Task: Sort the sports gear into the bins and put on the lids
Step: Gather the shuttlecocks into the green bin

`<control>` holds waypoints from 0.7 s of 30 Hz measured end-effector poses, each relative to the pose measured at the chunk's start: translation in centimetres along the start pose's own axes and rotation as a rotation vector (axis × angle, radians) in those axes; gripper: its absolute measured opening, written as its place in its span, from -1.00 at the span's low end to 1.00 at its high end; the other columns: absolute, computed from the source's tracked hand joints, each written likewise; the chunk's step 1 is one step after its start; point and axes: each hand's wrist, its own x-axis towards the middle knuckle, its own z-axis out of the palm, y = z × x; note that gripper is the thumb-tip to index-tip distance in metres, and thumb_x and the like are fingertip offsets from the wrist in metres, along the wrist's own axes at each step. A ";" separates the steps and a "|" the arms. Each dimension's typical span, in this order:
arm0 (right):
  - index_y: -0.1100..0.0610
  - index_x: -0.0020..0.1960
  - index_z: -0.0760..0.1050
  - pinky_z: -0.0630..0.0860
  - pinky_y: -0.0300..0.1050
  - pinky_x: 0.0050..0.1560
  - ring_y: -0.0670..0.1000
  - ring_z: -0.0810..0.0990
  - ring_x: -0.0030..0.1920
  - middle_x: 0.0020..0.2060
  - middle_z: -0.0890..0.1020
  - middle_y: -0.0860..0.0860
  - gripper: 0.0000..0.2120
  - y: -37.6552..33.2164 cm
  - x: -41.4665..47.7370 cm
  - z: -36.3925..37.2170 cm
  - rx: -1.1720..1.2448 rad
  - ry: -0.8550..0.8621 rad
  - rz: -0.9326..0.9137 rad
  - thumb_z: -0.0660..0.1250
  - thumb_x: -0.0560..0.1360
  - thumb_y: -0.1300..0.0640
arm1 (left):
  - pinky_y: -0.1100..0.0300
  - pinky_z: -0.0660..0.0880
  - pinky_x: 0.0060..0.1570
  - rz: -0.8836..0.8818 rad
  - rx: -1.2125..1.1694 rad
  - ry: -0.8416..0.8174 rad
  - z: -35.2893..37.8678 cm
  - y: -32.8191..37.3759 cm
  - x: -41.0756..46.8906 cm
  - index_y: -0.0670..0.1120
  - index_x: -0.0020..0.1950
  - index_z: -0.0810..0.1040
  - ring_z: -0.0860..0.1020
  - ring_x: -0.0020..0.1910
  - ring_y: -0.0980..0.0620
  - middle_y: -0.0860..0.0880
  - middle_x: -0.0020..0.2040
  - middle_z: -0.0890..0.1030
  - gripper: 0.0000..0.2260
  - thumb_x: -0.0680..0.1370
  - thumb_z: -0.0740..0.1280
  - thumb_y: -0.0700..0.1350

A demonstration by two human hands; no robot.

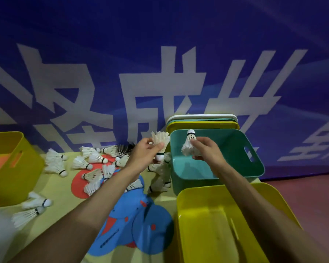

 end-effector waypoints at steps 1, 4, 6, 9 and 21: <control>0.15 0.28 0.44 0.61 -0.04 0.03 0.01 0.58 0.04 0.12 0.56 0.07 -0.63 0.5 0.1 -0.6 0.001 0.011 0.009 0.30 0.55 -0.02 | -0.10 0.61 0.01 -0.007 0.009 -0.009 0.9 0.1 0.1 -0.15 0.34 0.41 0.59 0.07 -0.02 -0.10 0.14 0.60 -0.53 0.51 0.38 0.03; 0.17 0.27 0.44 0.61 0.00 0.05 0.01 0.59 0.03 0.12 0.57 0.09 -0.64 1.6 0.6 -1.9 0.013 0.031 0.046 0.27 0.57 -0.02 | 0.05 0.64 -0.13 -0.058 0.002 -0.025 3.4 0.2 0.5 -0.18 0.35 0.38 0.60 0.01 0.00 -0.11 0.16 0.58 -0.53 0.52 0.38 -0.01; 0.18 0.28 0.43 0.61 0.01 0.05 0.03 0.58 0.06 0.13 0.56 0.09 -0.63 2.2 1.0 -2.5 0.012 0.048 0.073 0.24 0.58 -0.02 | 0.16 0.62 -0.21 -0.095 -0.032 -0.042 4.9 0.3 0.5 -0.18 0.34 0.39 0.60 -0.04 0.04 -0.05 0.07 0.59 -0.59 0.55 0.36 -0.08; 0.17 0.30 0.42 0.61 -0.01 0.04 0.05 0.56 0.11 0.15 0.54 0.09 -0.61 2.8 1.5 -3.0 0.002 0.055 0.101 0.21 0.59 -0.05 | 0.05 0.60 0.02 -0.145 -0.041 -0.057 6.3 -0.1 0.7 -0.19 0.37 0.37 0.61 0.02 -0.03 -0.03 0.00 0.60 -0.58 0.55 0.36 -0.11; 0.20 0.21 0.49 0.58 0.03 0.05 0.06 0.61 -0.05 0.04 0.60 0.10 -0.76 3.6 1.6 -1.9 -0.037 0.016 0.133 0.27 0.56 0.18 | 0.19 0.55 0.01 -0.143 0.022 -0.029 4.2 -1.7 0.4 -0.12 0.27 0.52 0.61 0.06 0.03 -0.08 0.15 0.60 -0.75 0.59 0.28 -0.16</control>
